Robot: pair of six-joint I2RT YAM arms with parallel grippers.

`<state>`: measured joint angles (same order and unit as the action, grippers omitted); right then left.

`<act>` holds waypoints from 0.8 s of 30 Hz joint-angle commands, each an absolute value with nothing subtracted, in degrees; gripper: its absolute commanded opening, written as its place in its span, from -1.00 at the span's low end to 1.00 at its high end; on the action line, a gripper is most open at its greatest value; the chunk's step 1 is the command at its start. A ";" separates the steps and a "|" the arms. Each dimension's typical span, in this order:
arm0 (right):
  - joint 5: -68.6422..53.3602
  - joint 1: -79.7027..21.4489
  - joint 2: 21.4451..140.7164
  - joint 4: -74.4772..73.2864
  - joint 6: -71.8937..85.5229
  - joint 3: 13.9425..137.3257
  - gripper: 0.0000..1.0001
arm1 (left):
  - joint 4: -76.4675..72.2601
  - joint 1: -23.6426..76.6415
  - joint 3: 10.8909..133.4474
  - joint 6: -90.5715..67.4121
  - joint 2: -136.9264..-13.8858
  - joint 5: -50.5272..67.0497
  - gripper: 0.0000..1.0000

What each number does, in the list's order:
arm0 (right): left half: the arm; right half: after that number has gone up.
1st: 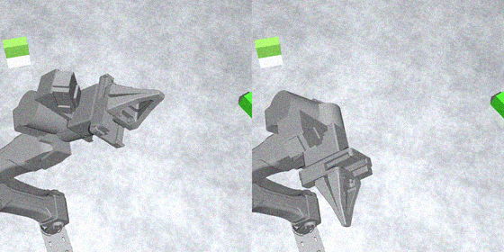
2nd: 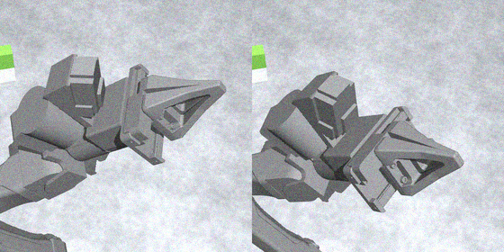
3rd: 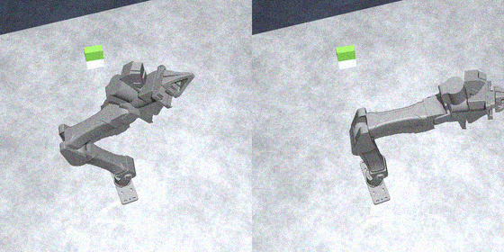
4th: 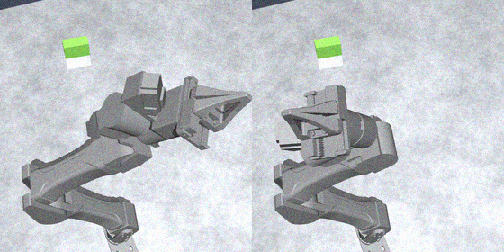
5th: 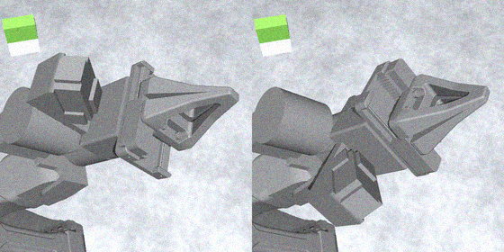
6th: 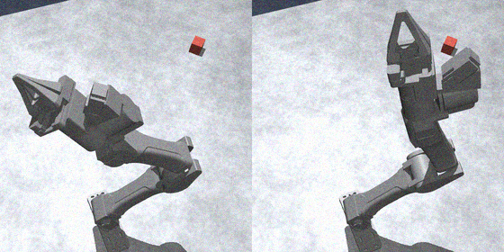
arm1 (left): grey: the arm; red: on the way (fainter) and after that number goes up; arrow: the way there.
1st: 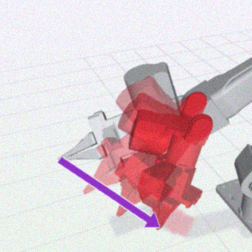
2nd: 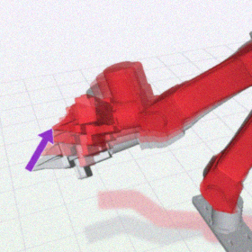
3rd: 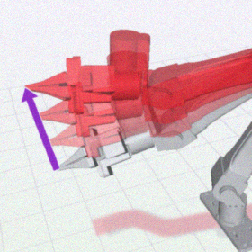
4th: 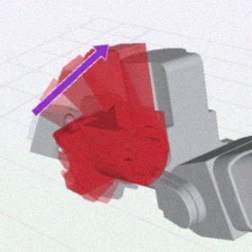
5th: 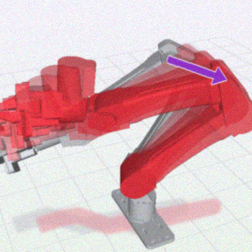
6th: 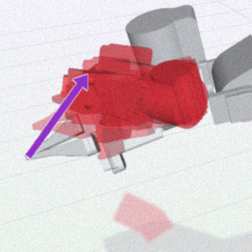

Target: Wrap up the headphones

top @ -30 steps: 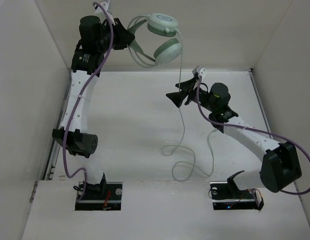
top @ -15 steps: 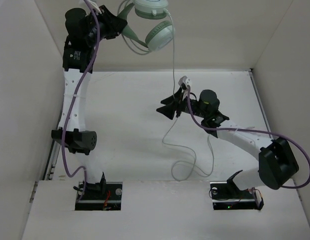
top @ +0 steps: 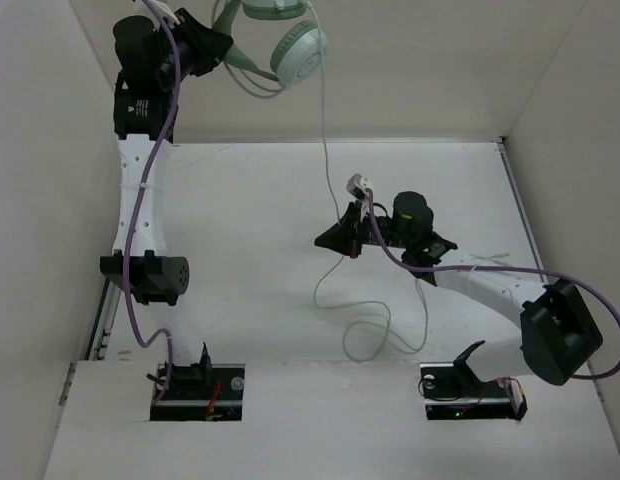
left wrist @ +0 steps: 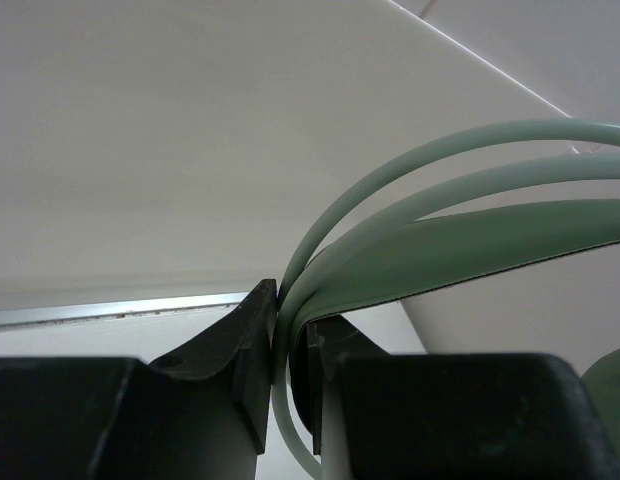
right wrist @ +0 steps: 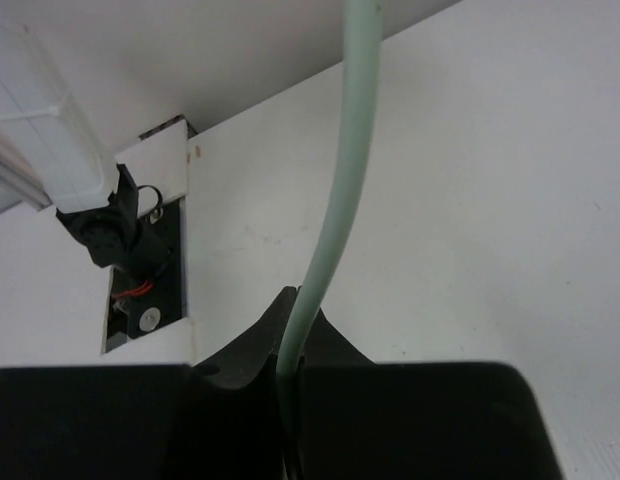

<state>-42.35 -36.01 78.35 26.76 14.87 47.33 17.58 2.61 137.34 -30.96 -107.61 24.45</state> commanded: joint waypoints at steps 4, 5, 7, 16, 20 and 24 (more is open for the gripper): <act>-46.59 -35.20 75.41 9.01 8.81 56.85 -1.00 | 11.42 3.38 135.62 -30.34 -106.26 19.88 -0.99; -45.89 -34.76 75.15 4.01 5.31 58.78 -1.00 | 11.69 3.56 134.83 -28.58 -106.35 18.21 -0.99; -41.78 -34.06 74.88 -8.45 -5.12 64.13 -1.00 | 12.30 4.78 132.64 -24.55 -106.61 13.13 -0.99; 1.62 -33.80 79.19 -42.55 -55.68 85.95 -1.00 | 14.15 12.78 125.78 -6.96 -109.42 -7.54 -1.00; 14.66 -28.70 78.23 -31.94 -70.19 89.82 -1.00 | 15.11 16.38 121.21 -2.64 -109.60 -10.37 -1.00; 17.40 -27.02 77.08 -18.40 -80.76 90.53 -1.00 | 17.05 20.78 117.16 0.61 -109.51 -9.76 -1.00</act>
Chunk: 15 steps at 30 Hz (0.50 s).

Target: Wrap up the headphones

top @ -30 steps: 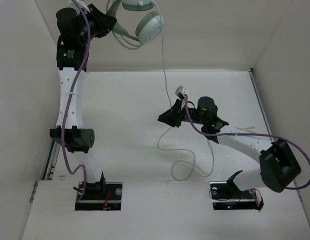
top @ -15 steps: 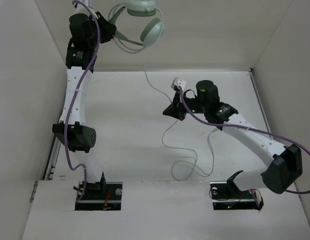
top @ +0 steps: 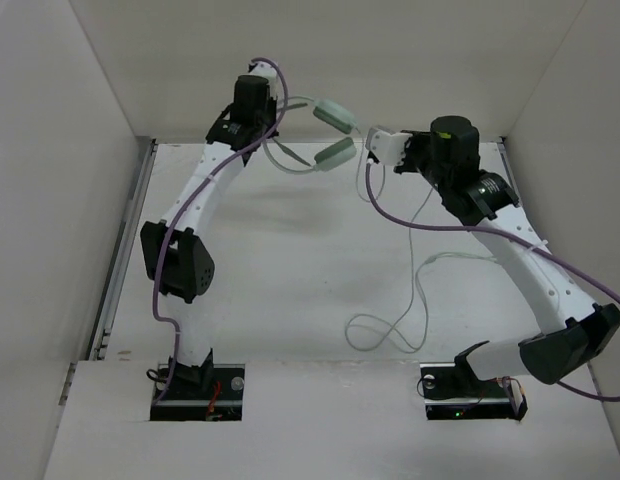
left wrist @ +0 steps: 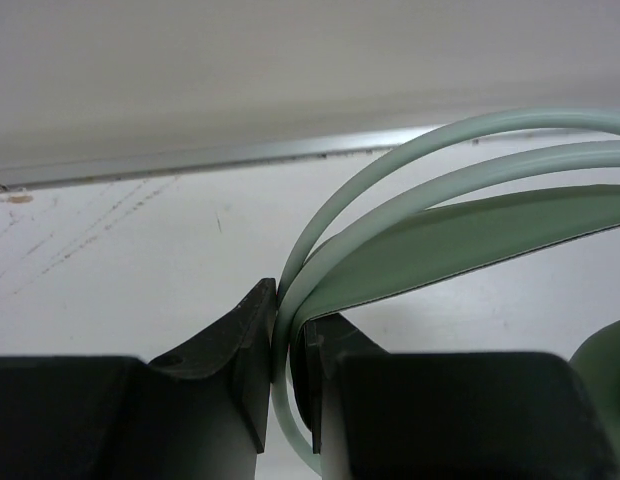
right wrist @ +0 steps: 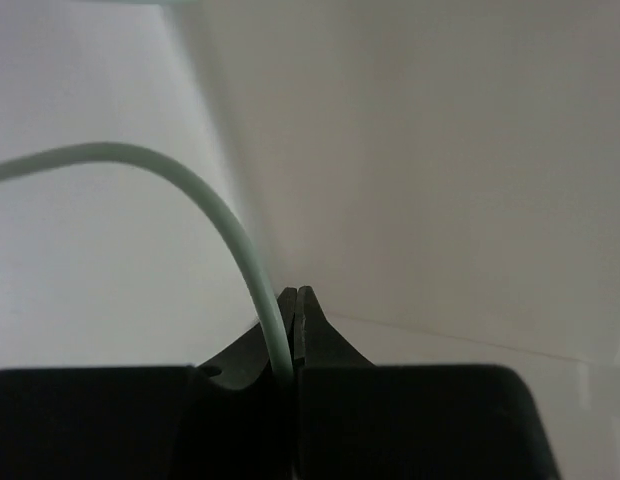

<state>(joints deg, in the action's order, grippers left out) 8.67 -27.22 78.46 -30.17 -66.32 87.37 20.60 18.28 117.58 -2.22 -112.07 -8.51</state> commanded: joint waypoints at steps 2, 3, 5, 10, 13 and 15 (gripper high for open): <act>16.79 -27.29 76.90 -12.07 -83.92 90.61 -1.00 | 18.19 23.32 115.06 1.75 -109.60 -9.41 -1.00; 16.27 -27.29 76.82 -10.48 -84.37 90.79 -1.00 | 18.45 24.12 114.35 2.19 -109.60 -9.06 -1.00; 14.07 -27.46 76.73 -7.57 -84.64 90.88 -1.00 | 18.81 26.49 112.60 3.07 -109.51 -8.61 -1.00; 9.33 -30.89 76.29 -1.77 -85.25 90.79 -1.00 | 19.16 30.36 111.53 4.22 -109.95 -7.56 -1.00; 7.65 -30.54 78.04 2.36 -85.52 91.49 -1.00 | 19.51 32.12 111.36 4.48 -109.16 -6.24 -1.00; 7.39 -27.83 79.45 3.33 -83.77 92.20 -1.00 | 19.60 33.17 110.40 4.57 -107.59 -5.19 -1.00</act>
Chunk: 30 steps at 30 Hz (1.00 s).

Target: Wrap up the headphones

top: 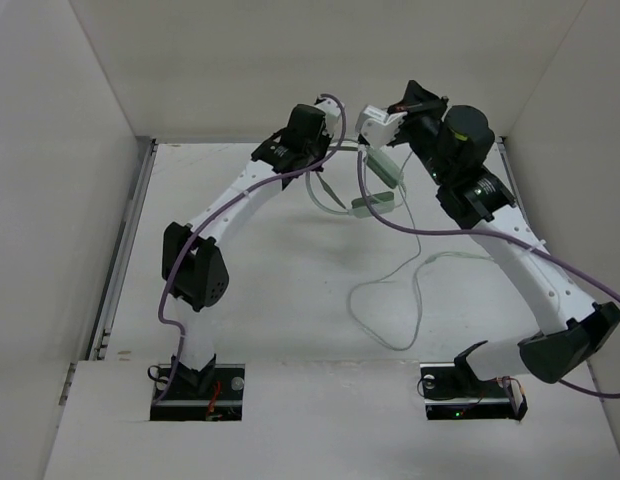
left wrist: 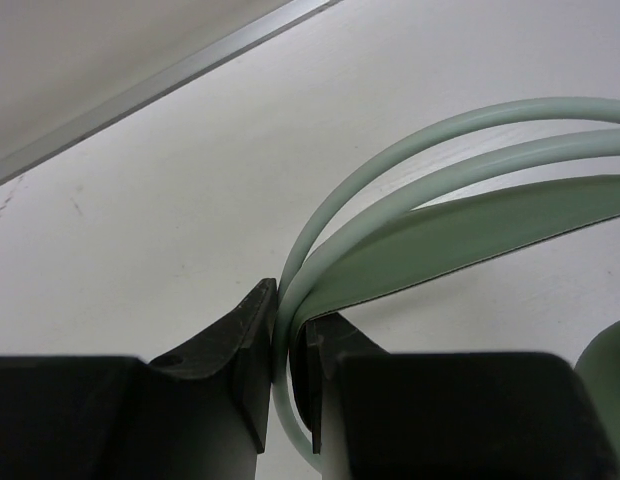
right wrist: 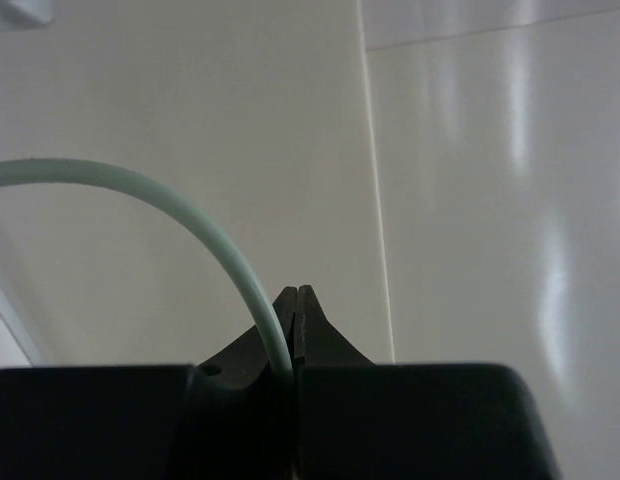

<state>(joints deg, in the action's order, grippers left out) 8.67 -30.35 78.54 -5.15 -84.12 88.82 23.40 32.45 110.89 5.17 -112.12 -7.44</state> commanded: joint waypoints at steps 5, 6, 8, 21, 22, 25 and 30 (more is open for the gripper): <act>5.63 -17.90 82.52 2.11 -74.28 92.55 -1.00 | 18.99 35.37 105.66 5.27 -100.65 -2.64 -1.00; 5.28 -16.06 83.23 1.76 -73.05 92.37 -1.00 | 18.81 35.64 104.51 5.45 -99.24 -2.38 -1.00; 4.22 -12.98 84.02 1.15 -70.85 91.76 -1.00 | 18.81 35.99 102.67 6.15 -96.87 -1.59 -1.00; -0.35 -13.31 82.35 -1.23 -70.58 93.07 -1.00 | 19.16 34.93 98.53 11.87 -95.10 -0.97 -0.99; -0.35 -13.49 82.70 -1.40 -70.58 93.16 -1.00 | 18.81 35.28 98.35 11.78 -94.84 -0.10 -0.99; -0.35 -13.49 84.19 -1.49 -69.61 92.82 -1.00 | 18.46 37.48 99.31 10.99 -94.66 1.32 -0.99; -0.18 -13.49 86.66 -2.11 -64.52 91.67 -1.00 | 18.63 39.94 102.47 8.62 -93.61 4.30 -0.99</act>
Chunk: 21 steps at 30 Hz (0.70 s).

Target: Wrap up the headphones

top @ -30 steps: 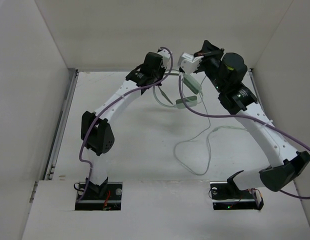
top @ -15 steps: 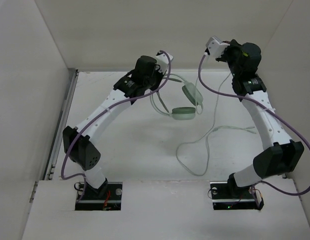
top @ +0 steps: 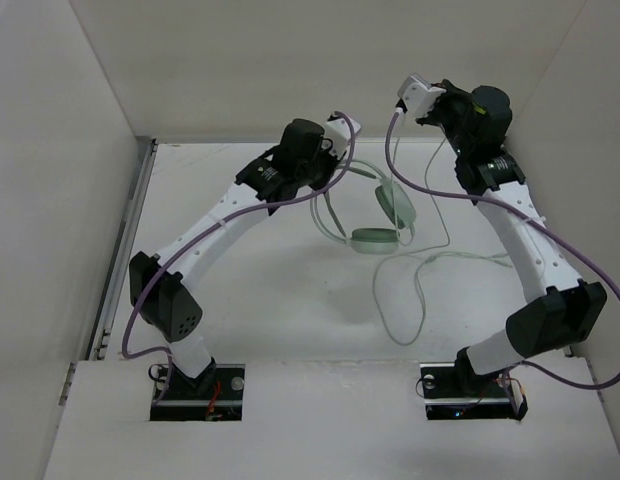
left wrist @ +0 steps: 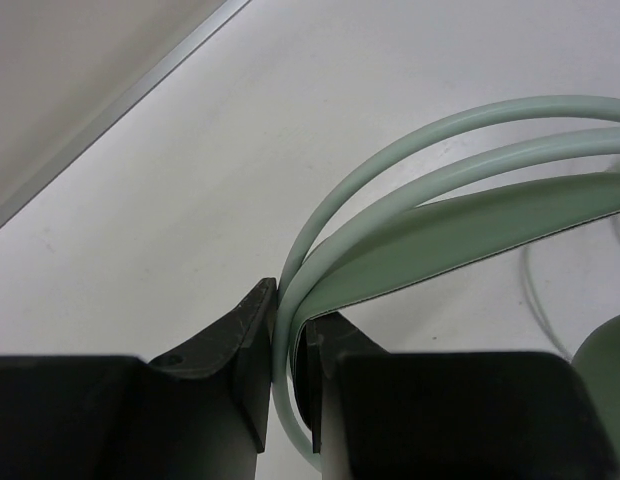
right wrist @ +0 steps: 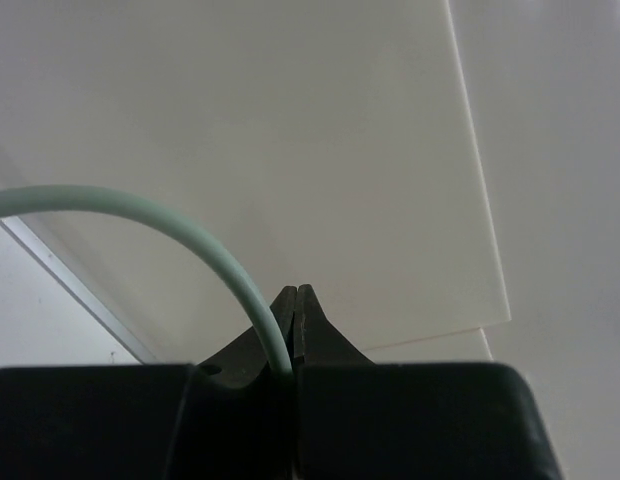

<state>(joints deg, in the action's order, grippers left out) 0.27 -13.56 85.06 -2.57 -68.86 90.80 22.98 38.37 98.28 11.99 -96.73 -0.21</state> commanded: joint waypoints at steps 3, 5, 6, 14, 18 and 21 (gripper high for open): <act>-0.35 -13.23 87.71 -2.81 -60.74 91.23 -1.00 | 18.98 40.82 103.53 7.56 -92.82 6.06 -0.99; -0.53 -12.61 88.41 -3.16 -58.37 90.97 -1.00 | 19.07 41.09 103.88 6.95 -92.11 7.64 -0.99; -0.88 -12.26 88.68 -3.43 -56.88 90.79 -1.00 | 19.07 41.17 104.15 6.33 -91.85 8.34 -0.99; -2.90 -11.56 89.03 -6.94 -47.47 89.74 -1.00 | 19.42 40.12 107.40 1.15 -91.58 13.62 -1.00; -4.48 -11.03 88.68 -8.26 -43.96 88.68 -1.00 | 18.99 38.46 109.77 -3.59 -92.11 17.39 -1.00; -7.55 -10.85 87.54 -9.93 -40.18 87.98 -1.00 | 18.46 36.96 111.62 -7.63 -92.99 19.68 -1.00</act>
<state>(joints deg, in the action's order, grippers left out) -3.97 -11.49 89.65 -8.93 -45.95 88.40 23.44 38.48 106.69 0.23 -96.55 14.22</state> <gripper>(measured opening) 0.026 0.126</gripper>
